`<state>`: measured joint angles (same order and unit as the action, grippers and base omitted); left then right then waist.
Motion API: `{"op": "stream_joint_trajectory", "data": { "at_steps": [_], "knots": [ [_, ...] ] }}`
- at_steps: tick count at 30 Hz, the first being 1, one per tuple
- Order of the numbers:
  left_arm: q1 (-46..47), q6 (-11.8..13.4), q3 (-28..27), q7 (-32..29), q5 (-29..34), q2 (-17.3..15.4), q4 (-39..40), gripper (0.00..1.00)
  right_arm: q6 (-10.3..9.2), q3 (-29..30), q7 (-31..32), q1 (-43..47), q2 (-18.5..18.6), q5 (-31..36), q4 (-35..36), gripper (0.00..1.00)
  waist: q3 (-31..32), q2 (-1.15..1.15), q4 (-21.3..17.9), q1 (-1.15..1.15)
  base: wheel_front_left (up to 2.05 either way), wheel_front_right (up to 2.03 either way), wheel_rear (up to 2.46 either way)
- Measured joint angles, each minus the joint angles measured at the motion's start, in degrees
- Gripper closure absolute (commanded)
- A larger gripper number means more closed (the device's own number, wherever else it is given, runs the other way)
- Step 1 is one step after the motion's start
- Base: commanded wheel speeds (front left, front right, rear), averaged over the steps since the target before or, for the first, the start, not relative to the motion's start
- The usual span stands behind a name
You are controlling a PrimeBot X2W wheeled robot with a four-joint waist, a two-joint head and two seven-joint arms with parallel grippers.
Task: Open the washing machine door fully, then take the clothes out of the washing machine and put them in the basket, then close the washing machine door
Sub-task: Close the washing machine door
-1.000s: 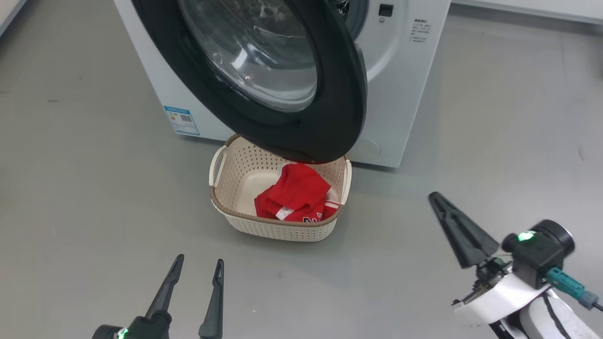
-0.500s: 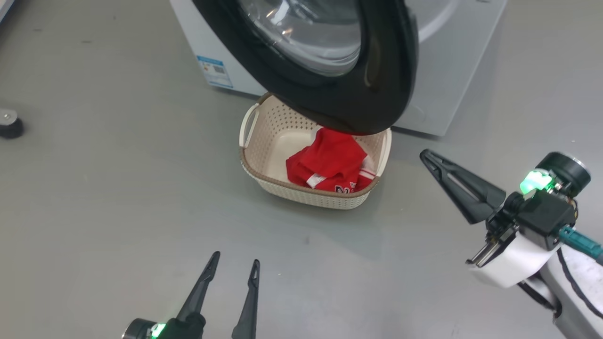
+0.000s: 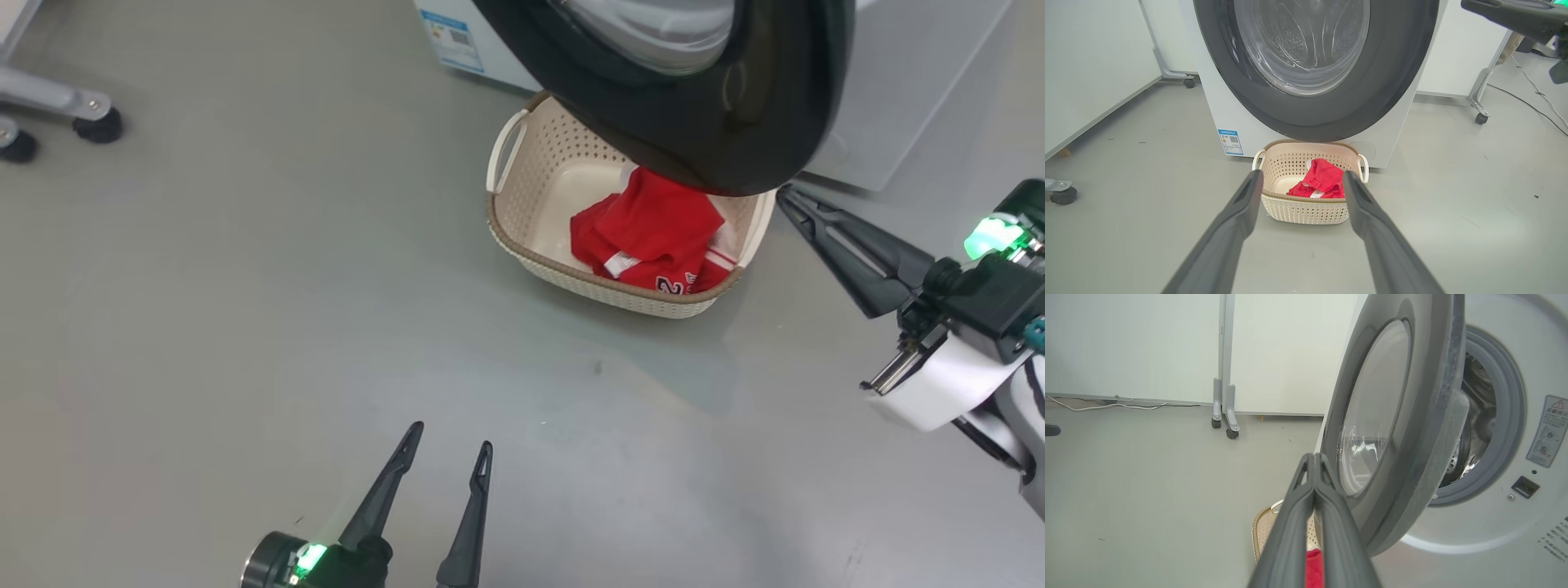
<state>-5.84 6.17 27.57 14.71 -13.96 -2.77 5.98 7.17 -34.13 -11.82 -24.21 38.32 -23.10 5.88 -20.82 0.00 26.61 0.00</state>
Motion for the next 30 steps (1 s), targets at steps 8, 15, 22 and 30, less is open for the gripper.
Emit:
{"op": "stream_joint_trajectory", "data": {
  "at_steps": [8, 15, 22, 30],
  "knots": [
    [0.1, 0.1, 2.7, 0.0, -2.8, 0.1, 1.9, 0.00, 0.00, 0.6, 0.5, -3.3, 2.3, -2.4, -1.1, 1.00, -3.1, 0.00, 3.5, 0.00, 0.00, 0.00, 0.00],
    [0.2, 0.2, 2.9, 0.0, -4.7, 0.1, 3.8, 0.00, 0.00, 0.7, 0.7, -7.5, 3.2, -4.4, -2.2, 1.00, -5.7, 0.00, 5.2, 0.00, 0.00, 0.00, 0.00],
    [0.3, 0.4, 3.7, 0.0, -5.2, 0.1, 4.5, 0.00, 0.32, 1.9, 0.9, -10.2, 4.8, -5.1, -4.3, 1.00, -7.2, 0.00, 6.0, 0.00, 0.00, 0.00, 0.00],
    [0.4, 0.6, 3.9, 0.0, -5.8, 0.1, 5.8, 0.00, 0.34, 3.9, 2.0, -14.1, 6.8, -5.6, -6.9, 1.00, -8.4, 0.00, 6.1, 0.00, 0.00, 0.00, 0.00]
  ]
}}
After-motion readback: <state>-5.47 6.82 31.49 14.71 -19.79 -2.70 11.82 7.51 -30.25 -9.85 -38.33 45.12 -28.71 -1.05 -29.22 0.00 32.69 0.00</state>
